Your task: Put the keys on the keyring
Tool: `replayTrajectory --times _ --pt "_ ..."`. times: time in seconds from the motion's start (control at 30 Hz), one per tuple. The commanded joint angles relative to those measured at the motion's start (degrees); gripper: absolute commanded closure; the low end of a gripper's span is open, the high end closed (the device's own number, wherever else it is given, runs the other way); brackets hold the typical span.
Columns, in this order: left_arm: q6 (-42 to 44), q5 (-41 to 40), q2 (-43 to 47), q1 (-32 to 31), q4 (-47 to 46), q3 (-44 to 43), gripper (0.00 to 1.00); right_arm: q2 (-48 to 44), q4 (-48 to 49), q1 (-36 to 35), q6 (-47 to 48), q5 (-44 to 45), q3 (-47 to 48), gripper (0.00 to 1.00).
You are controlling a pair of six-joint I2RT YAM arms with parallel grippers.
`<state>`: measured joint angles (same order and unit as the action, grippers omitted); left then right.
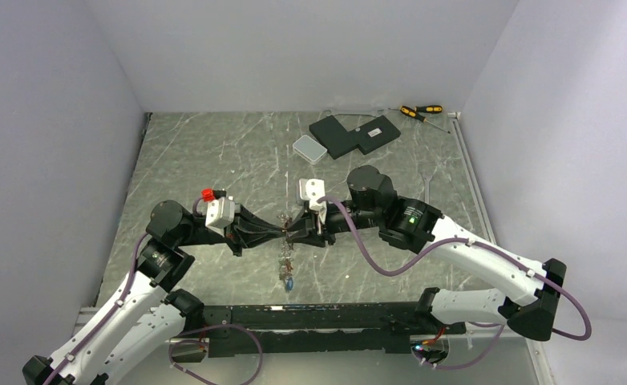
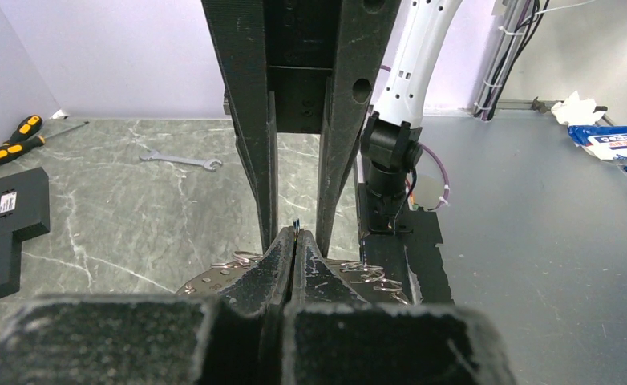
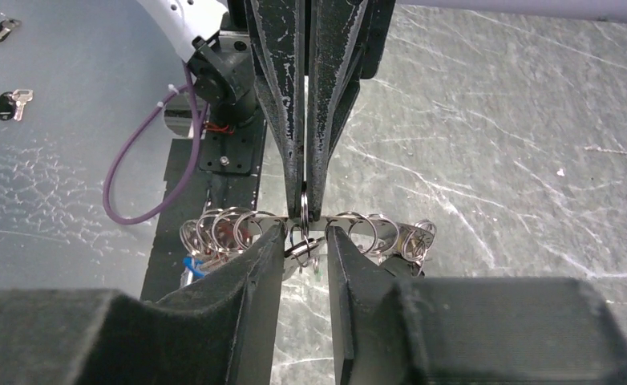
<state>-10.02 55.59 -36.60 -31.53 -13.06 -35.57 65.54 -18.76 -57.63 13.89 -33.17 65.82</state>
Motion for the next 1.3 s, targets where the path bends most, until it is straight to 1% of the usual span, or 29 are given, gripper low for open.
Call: replayTrajectory --times 0.0,0.07,0.13,0.17,0.23,0.37,0.43,0.5,0.63,0.67,0.73,0.83,0.93,1.03,1.27 --pt "-0.5 -0.4 0.7 0.3 -4.2 -0.3 1.0 -0.6 3.8 -0.1 -0.1 -2.2 1.3 0.72" --pt "-0.5 -0.4 0.7 0.2 -4.2 -0.3 1.0 -0.9 4.2 -0.1 -0.1 -2.4 1.2 0.75" --pt "-0.6 -0.4 0.6 0.2 -4.3 -0.3 1.0 -1.1 4.5 -0.1 -0.1 -2.6 1.0 0.82" --pt "-0.7 -0.4 0.6 0.2 -4.3 -0.3 1.0 -1.1 4.5 -0.1 -0.1 -2.6 1.0 0.86" --pt "-0.8 -0.5 0.6 0.2 -4.4 -0.3 1.0 -1.2 4.4 -0.1 0.0 -2.6 0.9 1.0" --pt "-0.4 -0.2 0.6 0.3 -3.6 -0.4 1.0 -0.9 2.5 -0.1 0.7 -1.6 1.6 1.0" --pt "0.9 -0.1 0.4 0.2 -1.5 -1.0 1.0 -0.5 -0.9 -0.1 1.7 -0.1 3.1 1.0" --pt "4.0 -0.1 0.2 0.2 3.0 -2.4 0.87 0.2 -6.0 -0.1 3.2 2.5 5.8 1.0" --pt "8.1 0.1 -0.6 0.2 10.2 -4.6 0.5 2.9 -18.7 -0.1 6.2 8.4 13.4 1.0" --pt "8.5 0.2 -1.0 0.3 11.3 -5.0 0.45 3.8 -21.3 -0.1 6.6 9.5 15.0 1.0" --pt "9.1 0.3 -2.1 0.2 12.9 -5.9 0.41 5.1 -26.3 -0.1 7.0 10.9 17.6 1.0" --pt "8.9 0.8 -3.4 0.2 13.0 -6.4 0.41 7.4 -31.0 -0.2 7.1 11.9 20.5 1.0" --pt "8.2 1.7 -4.5 0.2 12.4 -6.0 0.46 10.1 -34.4 -0.3 7.0 12.1 23.5 1.0" --pt "7.2 1.3 -5.3 0.2 10.9 -5.4 0.49 12.0 -35.5 -0.7 7.0 11.8 24.9 1.0" --pt "6.0 0.9 -5.8 0.0 7.9 -4.0 0.55 13.6 -34.4 -1.6 7.6 10.6 25.9 1.0"
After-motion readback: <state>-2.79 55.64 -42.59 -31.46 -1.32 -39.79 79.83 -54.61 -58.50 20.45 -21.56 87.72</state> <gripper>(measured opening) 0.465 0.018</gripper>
